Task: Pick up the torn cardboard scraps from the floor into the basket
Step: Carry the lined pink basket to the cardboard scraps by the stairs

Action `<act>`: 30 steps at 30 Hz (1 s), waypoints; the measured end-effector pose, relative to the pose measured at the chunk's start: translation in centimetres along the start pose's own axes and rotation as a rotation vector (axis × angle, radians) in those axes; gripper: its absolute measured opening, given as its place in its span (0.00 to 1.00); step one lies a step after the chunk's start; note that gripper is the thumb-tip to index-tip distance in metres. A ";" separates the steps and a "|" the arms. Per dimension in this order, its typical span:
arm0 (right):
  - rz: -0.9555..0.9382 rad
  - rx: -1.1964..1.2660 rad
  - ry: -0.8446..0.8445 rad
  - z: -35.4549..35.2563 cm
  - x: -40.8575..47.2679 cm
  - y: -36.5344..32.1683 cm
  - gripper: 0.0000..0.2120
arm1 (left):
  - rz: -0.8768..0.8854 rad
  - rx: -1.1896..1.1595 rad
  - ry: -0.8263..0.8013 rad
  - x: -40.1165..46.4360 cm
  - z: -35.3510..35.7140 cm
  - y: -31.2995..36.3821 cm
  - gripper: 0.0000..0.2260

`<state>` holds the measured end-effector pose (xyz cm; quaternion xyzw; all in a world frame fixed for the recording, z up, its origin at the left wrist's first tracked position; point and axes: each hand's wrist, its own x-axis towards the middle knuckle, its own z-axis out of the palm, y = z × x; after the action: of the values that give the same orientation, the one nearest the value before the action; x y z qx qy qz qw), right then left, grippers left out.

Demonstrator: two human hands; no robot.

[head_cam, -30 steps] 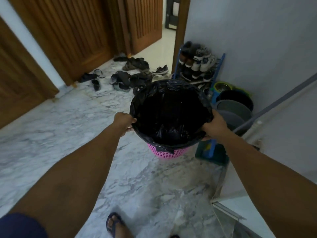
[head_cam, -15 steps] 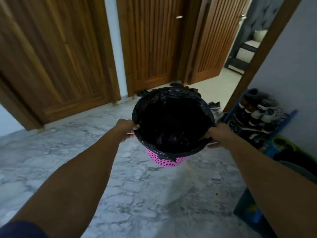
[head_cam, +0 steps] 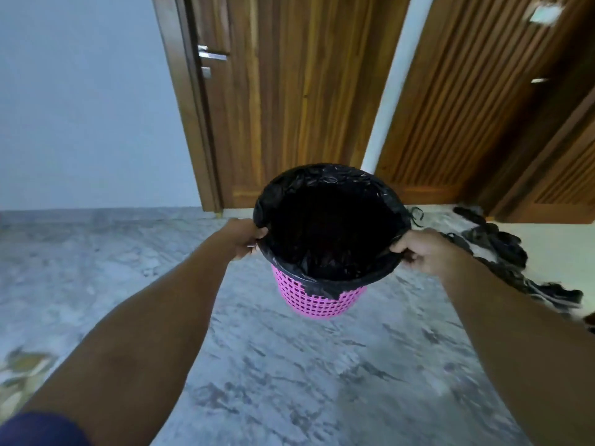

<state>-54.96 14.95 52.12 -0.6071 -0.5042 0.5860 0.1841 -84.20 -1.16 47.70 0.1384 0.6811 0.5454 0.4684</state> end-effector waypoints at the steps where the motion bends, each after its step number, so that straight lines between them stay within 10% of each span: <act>1: -0.008 0.011 -0.034 2.3 0.3 -1.1 0.13 | 0.001 -0.038 0.027 0.0 -2.1 0.2 0.10; 30: -0.196 -0.518 -0.911 55.0 8.2 -22.2 0.18 | -0.011 -0.616 0.796 3.5 -42.1 2.1 0.09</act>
<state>-114.76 10.93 52.40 -0.2670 -0.7155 0.6265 -0.1557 -119.97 -23.77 46.40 -0.2290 0.6150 0.7291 0.1943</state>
